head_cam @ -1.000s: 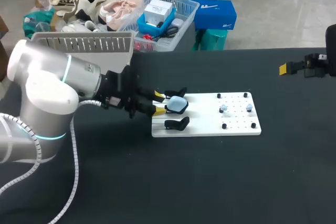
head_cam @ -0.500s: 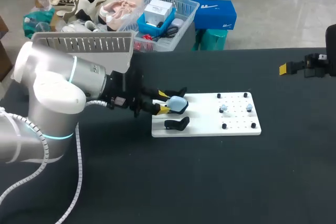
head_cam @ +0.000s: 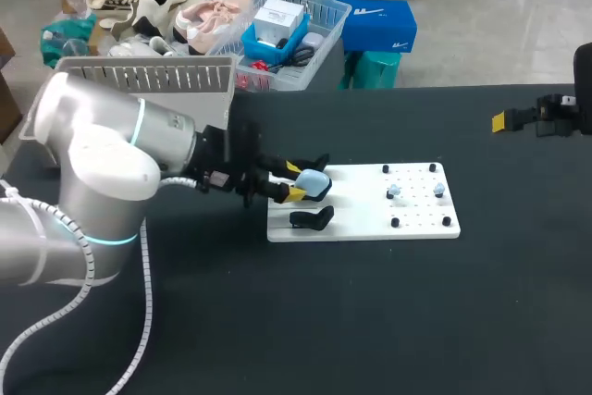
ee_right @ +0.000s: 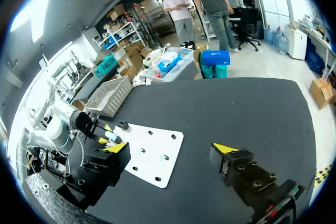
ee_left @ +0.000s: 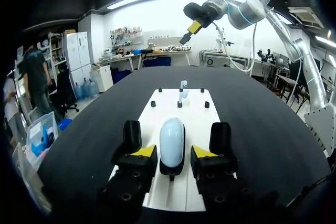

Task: Pick up each earbud case from the left stands, insert the matching earbuds, close the lid, and place the case in the box.

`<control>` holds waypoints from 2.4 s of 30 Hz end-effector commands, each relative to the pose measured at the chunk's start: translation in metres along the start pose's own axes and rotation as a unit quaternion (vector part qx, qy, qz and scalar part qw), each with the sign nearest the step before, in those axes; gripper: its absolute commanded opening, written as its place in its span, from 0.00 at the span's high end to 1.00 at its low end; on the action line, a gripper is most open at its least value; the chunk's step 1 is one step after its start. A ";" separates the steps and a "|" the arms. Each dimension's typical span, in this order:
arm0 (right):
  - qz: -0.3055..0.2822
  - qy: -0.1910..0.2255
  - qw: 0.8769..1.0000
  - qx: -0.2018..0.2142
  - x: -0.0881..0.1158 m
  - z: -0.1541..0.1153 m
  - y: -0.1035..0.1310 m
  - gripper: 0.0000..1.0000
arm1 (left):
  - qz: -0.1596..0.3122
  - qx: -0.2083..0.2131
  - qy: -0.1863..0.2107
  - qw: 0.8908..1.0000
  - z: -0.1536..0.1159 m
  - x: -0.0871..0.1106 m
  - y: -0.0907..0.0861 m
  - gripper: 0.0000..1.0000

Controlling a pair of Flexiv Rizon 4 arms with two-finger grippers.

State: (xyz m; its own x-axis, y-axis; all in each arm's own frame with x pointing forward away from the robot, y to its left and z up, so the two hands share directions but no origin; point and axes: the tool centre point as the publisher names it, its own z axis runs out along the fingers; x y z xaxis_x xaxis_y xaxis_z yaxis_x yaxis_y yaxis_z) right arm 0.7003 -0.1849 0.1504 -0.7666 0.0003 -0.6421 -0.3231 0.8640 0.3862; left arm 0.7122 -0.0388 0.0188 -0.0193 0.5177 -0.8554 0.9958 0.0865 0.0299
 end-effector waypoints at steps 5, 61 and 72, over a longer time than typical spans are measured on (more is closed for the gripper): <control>0.000 0.000 1.000 -0.001 0.000 0.000 -0.001 0.00 | -0.005 0.002 0.002 1.000 0.006 -0.001 0.007 0.58; 0.000 0.000 1.000 -0.001 0.000 0.000 -0.001 0.00 | -0.011 0.046 -0.135 0.990 -0.065 -0.073 -0.016 1.00; 0.000 0.000 1.000 -0.001 0.000 0.000 -0.001 0.00 | 0.022 0.057 -0.204 0.977 -0.097 -0.105 -0.047 1.00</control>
State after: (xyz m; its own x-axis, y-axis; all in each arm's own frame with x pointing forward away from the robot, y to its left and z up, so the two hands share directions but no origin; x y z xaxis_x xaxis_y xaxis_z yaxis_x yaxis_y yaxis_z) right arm 0.7004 -0.1849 0.1504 -0.7666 0.0003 -0.6421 -0.3231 0.8640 0.3862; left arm 0.6725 -0.0204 0.1545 0.0320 0.1433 -0.9892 0.9975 -0.0670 0.0225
